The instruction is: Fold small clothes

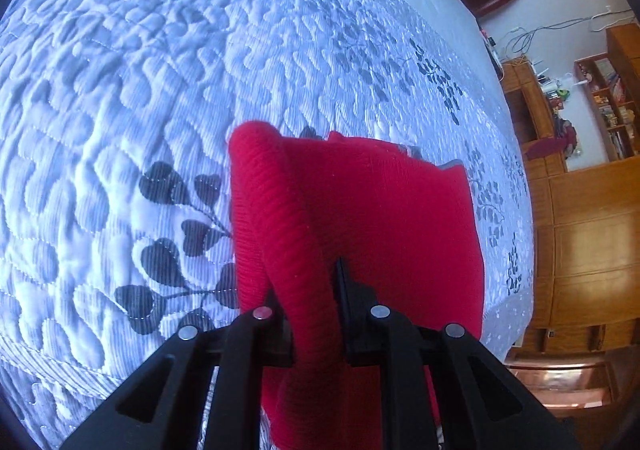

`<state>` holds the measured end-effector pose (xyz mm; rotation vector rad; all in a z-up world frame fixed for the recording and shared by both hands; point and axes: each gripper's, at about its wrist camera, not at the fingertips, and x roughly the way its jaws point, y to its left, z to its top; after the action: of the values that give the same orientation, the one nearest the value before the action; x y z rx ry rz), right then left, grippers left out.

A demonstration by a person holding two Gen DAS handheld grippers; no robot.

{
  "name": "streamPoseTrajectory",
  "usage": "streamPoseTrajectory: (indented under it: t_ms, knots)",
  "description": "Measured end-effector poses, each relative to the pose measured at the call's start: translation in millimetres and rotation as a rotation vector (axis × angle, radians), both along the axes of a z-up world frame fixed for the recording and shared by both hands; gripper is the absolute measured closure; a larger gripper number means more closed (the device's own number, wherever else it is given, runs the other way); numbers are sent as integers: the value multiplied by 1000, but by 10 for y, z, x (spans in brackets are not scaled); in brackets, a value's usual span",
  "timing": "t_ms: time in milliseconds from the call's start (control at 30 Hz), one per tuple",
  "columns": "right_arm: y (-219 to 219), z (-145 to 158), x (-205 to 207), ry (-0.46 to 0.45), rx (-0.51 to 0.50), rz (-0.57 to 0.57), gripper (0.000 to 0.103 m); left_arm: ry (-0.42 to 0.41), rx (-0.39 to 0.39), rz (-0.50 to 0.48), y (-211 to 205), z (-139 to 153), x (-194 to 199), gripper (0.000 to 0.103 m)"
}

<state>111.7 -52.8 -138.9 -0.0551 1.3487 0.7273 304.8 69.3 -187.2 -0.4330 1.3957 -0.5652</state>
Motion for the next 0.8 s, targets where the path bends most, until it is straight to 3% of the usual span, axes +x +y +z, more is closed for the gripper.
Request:
streamPoseTrajectory:
  t_ms: [167,333,433,533,633,800]
  knots:
    - [-62,26,-4,28,40,-11,72,-24,17,-3,-11,22,-50,83]
    - [-386,219,-74,32,99,-57,63,-54,56,-44,-115,139,-289,64]
    - [-858,394,-159,4,101,-171,54,-84,74,-83,-135,182,-545,58]
    - [-1340,431,-229,10,75,-311,53,-89,65,-84,-102,179,-794,57]
    - [-1703,307,-262,49,26,-421,47,-106,72,-80,-63,182,-983,57]
    - [-1832,-122,-242,184,103,-480,45,-131,100,-66,-70,207,-1172,57]
